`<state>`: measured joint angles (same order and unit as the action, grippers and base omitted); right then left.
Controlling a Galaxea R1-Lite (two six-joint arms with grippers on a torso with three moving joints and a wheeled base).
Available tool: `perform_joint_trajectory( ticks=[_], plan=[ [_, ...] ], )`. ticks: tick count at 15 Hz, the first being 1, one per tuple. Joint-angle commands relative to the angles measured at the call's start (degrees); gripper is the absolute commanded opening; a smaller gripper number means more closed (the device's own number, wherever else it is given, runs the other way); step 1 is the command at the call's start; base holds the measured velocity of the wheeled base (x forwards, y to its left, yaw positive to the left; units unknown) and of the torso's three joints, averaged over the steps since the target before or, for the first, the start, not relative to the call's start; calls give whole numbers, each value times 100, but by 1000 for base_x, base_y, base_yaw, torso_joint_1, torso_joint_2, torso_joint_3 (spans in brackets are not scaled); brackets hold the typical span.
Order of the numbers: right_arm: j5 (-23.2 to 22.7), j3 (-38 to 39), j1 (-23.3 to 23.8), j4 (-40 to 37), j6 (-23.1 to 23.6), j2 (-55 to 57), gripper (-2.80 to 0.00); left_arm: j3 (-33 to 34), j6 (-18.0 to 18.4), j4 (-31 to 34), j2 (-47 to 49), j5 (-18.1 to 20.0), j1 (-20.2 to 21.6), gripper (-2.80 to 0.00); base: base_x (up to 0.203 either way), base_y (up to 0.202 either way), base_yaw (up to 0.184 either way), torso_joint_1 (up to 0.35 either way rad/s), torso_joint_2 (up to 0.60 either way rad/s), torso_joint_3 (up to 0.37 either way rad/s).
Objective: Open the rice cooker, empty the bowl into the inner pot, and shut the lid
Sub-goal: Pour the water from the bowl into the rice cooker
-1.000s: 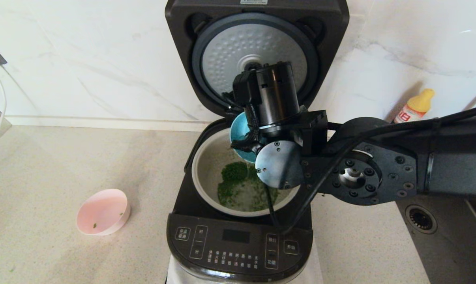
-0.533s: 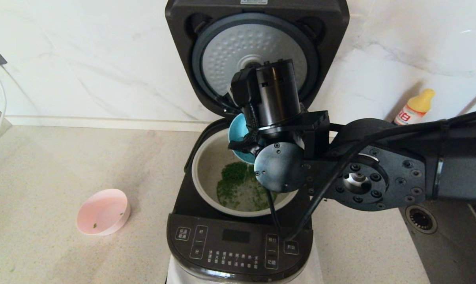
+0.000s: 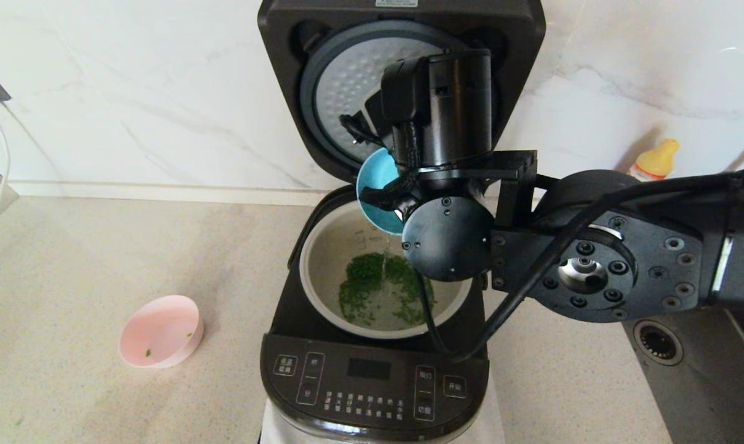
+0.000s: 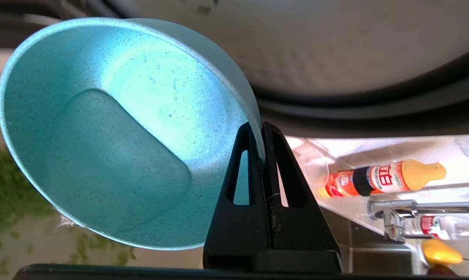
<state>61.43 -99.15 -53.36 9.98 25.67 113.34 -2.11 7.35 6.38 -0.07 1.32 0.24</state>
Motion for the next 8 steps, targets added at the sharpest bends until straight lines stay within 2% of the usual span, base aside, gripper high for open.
perform_joint_trajectory(
  ticks=[1,8],
  plan=[
    [24,8,1,304,151,28,-280,0,3,3,7,0,2,-280,0,0,0,0,0,0],
    [-360,454,32,2247,1189,223,-280,0,3,3,7,0,2,-280,0,0,0,0,0,0]
  ],
)
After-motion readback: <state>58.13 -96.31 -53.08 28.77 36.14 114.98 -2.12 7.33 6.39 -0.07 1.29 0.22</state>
